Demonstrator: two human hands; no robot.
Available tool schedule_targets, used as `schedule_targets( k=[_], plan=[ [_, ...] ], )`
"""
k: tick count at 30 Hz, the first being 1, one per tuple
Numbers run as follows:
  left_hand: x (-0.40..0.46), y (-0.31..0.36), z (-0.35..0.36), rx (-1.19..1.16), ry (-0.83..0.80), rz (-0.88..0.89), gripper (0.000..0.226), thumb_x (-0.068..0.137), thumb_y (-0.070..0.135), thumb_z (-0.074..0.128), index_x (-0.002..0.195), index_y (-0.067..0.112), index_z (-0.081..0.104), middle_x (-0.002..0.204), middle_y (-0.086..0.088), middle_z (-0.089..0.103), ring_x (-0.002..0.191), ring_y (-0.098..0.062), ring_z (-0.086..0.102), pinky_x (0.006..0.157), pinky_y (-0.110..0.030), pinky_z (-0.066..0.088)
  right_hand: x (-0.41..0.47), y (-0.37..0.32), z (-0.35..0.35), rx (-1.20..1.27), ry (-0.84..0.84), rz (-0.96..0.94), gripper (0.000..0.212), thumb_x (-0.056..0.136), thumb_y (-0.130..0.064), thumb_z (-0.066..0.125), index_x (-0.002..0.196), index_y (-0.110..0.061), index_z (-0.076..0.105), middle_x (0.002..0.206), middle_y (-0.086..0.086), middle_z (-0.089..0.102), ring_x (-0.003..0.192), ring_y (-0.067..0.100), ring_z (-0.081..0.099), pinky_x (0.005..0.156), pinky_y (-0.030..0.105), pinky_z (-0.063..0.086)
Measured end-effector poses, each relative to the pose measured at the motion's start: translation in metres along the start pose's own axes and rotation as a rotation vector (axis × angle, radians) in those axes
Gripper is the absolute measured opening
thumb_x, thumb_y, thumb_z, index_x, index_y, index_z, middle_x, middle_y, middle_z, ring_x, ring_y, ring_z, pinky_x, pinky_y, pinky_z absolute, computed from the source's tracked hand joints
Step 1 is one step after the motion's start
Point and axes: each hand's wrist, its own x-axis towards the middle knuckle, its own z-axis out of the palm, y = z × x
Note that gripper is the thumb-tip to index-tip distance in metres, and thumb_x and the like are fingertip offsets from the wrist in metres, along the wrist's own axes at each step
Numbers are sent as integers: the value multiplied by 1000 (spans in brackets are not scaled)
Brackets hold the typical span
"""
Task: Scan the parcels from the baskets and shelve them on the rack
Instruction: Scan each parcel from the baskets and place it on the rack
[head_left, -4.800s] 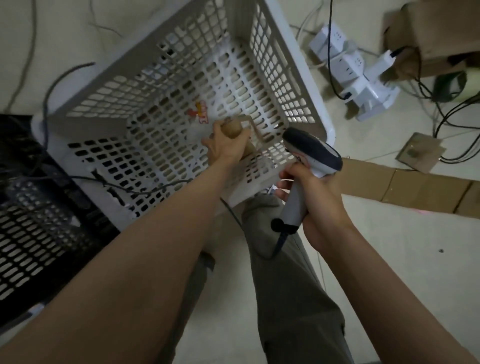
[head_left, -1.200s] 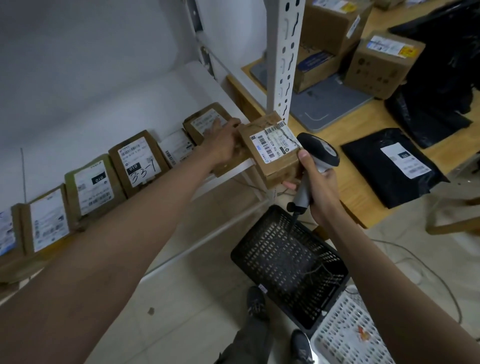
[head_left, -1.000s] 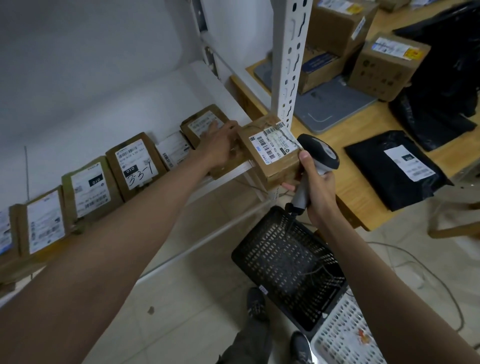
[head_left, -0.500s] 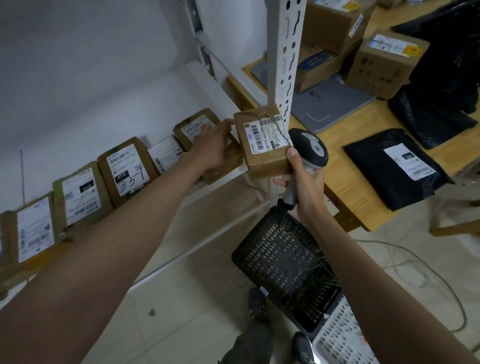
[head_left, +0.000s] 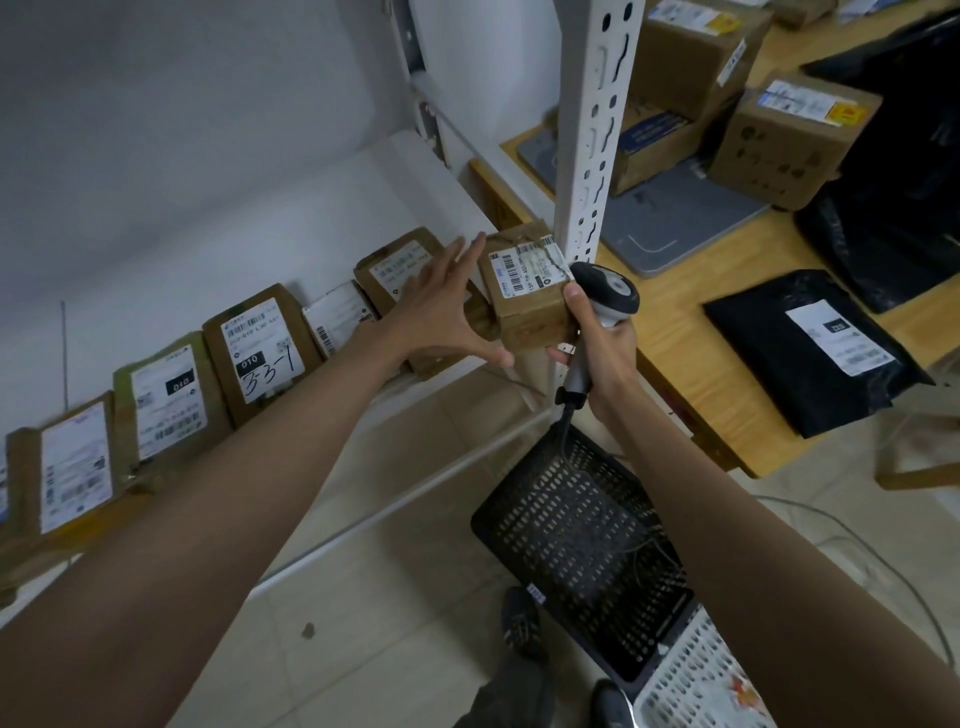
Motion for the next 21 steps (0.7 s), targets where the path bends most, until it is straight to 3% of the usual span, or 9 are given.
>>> schedule_targets(
  k=[2, 5, 10, 14, 21],
  plan=[
    [7, 6, 4, -54, 55, 22, 146, 54, 82, 75, 159, 34, -14, 169, -3, -12, 156, -31, -5, 122, -64, 4, 4, 0, 1, -7, 5, 6, 67, 85, -42, 80, 141, -16, 52, 127, 5, 70, 113, 19, 69, 84, 44, 63],
    [19, 12, 3, -145, 127, 31, 134, 61, 74, 78, 161, 30, -1, 169, -5, 1, 155, -27, 3, 123, -59, 8, 9, 0, 3, -13, 12, 14, 67, 84, -44, 81, 138, -17, 54, 122, 3, 72, 108, 18, 72, 80, 41, 64],
    [32, 11, 0, -183, 140, 14, 129, 62, 63, 83, 160, 22, 10, 159, -9, 19, 147, -31, 26, 120, -55, 25, 13, 3, 0, -19, 1, -6, 56, 86, -43, 79, 132, -16, 61, 117, 3, 74, 102, 17, 74, 72, 36, 63],
    [38, 5, 0, -260, 201, -58, 128, 60, 63, 87, 158, 21, 15, 152, -9, 23, 142, -30, 33, 115, -44, 31, 13, 7, -5, -31, 21, 11, 59, 87, -41, 78, 133, -12, 58, 118, 8, 73, 88, 25, 75, 74, 38, 64],
    [51, 7, -2, -223, 298, -171, 127, 55, 66, 83, 153, 15, 21, 141, -8, 24, 138, -29, 31, 117, -43, 31, -1, 20, -21, -66, 32, 74, 52, 83, -31, 84, 124, -15, 57, 112, 8, 68, 71, 11, 65, 64, 29, 60]
  ],
)
